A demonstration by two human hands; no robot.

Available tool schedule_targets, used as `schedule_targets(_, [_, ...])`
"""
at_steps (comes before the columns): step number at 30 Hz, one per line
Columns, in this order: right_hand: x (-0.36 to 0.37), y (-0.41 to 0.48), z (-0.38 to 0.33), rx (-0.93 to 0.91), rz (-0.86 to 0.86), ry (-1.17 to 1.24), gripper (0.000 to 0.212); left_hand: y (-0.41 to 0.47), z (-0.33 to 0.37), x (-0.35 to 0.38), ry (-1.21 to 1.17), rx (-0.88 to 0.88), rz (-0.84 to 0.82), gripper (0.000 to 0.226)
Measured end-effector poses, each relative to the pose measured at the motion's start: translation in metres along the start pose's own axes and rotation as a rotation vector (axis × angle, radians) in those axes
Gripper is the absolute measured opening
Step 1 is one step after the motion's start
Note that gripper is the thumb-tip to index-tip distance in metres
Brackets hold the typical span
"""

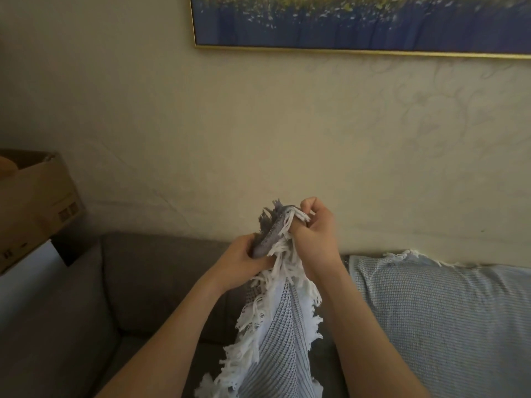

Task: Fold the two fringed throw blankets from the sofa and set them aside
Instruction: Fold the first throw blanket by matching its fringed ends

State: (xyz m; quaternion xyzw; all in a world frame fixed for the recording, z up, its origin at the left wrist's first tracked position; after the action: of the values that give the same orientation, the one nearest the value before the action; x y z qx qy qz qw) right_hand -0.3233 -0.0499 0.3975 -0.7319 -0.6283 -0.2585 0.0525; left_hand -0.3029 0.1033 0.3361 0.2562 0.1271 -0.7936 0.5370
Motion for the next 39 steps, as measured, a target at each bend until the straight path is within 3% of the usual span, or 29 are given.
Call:
schedule_targets(2, [0.003, 0.002, -0.006, -0.013, 0.021, 0.010, 0.045, 0.001, -0.005, -0.002, 0.097, 0.008, 0.020, 0.013])
schedule_targets(5, [0.013, 0.002, -0.015, -0.037, 0.008, 0.029, 0.047, 0.003, -0.016, -0.003, 0.283, 0.002, -0.014, 0.019])
schedule_targets(10, [0.018, 0.009, -0.036, -0.121, 0.004, 0.129, 0.052, -0.008, -0.026, -0.013, 0.324, -0.011, 0.001, 0.017])
schedule_targets(15, [-0.001, 0.013, -0.043, -0.207, 0.141, 0.060, 0.047, -0.009, -0.026, -0.064, 0.440, -0.095, 0.504, 0.004])
schedule_targets(18, [-0.014, 0.011, -0.045, -0.300, 0.245, -0.153, 0.041, -0.013, -0.007, -0.092, 0.503, -0.101, 0.727, 0.011])
schedule_targets(24, [-0.011, 0.005, -0.042, -0.390, 0.227, -0.412, 0.053, -0.016, 0.048, -0.118, 0.741, -0.024, 0.871, 0.016])
schedule_targets(28, [-0.010, 0.014, -0.029, -0.318, 0.167, -0.340, 0.051, -0.010, 0.053, -0.108, 0.861, -0.017, 0.782, 0.011])
schedule_targets(31, [-0.003, 0.017, -0.026, -0.246, 0.048, -0.387, 0.026, -0.006, 0.034, -0.098, 0.903, -0.020, 0.689, 0.018])
schedule_targets(32, [0.000, 0.019, -0.024, -0.208, -0.020, -0.477, 0.024, -0.005, 0.027, -0.094, 0.925, -0.028, 0.663, 0.022])
schedule_targets(35, [0.004, 0.021, -0.008, -0.188, -0.207, -0.937, 0.056, -0.007, 0.016, -0.082, 1.010, -0.011, 0.603, 0.036])
schedule_targets(39, [0.005, 0.024, 0.008, -0.294, -0.251, -1.199, 0.022, -0.011, 0.003, -0.067, 0.993, 0.056, 0.509, 0.041])
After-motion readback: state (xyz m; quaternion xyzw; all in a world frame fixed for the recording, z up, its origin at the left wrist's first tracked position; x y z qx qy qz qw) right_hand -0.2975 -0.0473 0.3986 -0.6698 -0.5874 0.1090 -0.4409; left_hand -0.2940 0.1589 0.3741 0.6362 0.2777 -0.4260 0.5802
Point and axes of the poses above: each hand's wrist, its own y-axis towards the middle knuckle, its own x-axis out of the palm, z = x × y, the point moved 8 cm from there along y, towards the middle knuckle, and after that the axes turned 14 degrees about y, right-handed, at the moved point
